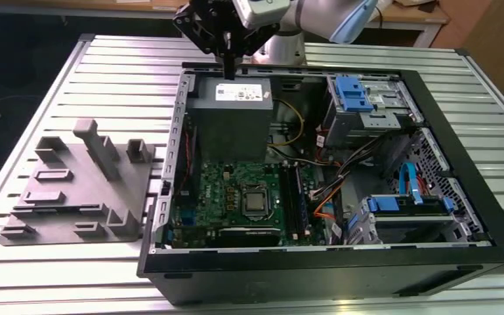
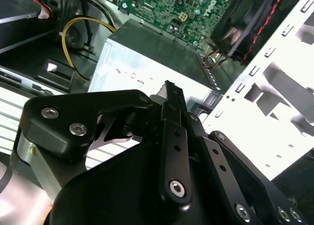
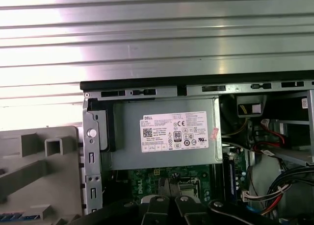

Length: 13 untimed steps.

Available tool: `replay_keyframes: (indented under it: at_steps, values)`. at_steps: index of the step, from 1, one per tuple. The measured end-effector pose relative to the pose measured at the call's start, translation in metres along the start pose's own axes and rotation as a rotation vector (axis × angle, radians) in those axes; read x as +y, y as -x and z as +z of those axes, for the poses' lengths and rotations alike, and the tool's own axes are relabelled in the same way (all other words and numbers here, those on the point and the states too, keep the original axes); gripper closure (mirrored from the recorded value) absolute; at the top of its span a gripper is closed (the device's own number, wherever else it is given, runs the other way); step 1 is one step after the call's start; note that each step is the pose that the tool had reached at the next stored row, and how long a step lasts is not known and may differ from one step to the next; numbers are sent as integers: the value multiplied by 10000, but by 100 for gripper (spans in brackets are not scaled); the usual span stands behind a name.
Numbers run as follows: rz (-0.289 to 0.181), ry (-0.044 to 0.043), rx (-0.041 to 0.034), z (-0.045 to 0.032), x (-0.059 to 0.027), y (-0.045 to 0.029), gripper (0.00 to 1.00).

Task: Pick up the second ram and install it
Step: 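Reach for the second ram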

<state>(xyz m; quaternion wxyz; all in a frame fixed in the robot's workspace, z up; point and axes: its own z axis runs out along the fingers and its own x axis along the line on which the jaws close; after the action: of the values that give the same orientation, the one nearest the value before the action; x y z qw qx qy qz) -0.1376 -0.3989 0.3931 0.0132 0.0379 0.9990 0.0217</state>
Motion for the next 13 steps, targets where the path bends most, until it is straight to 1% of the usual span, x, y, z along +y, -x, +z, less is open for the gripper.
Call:
replay_keyframes:
  at_steps: [4, 8, 13]
  values:
    - [0, 0, -1, 1, -4, -50, 93]
    - [0, 0, 0, 0, -9, -124, 93]
    - [0, 0, -1, -2, -15, -195, 93]
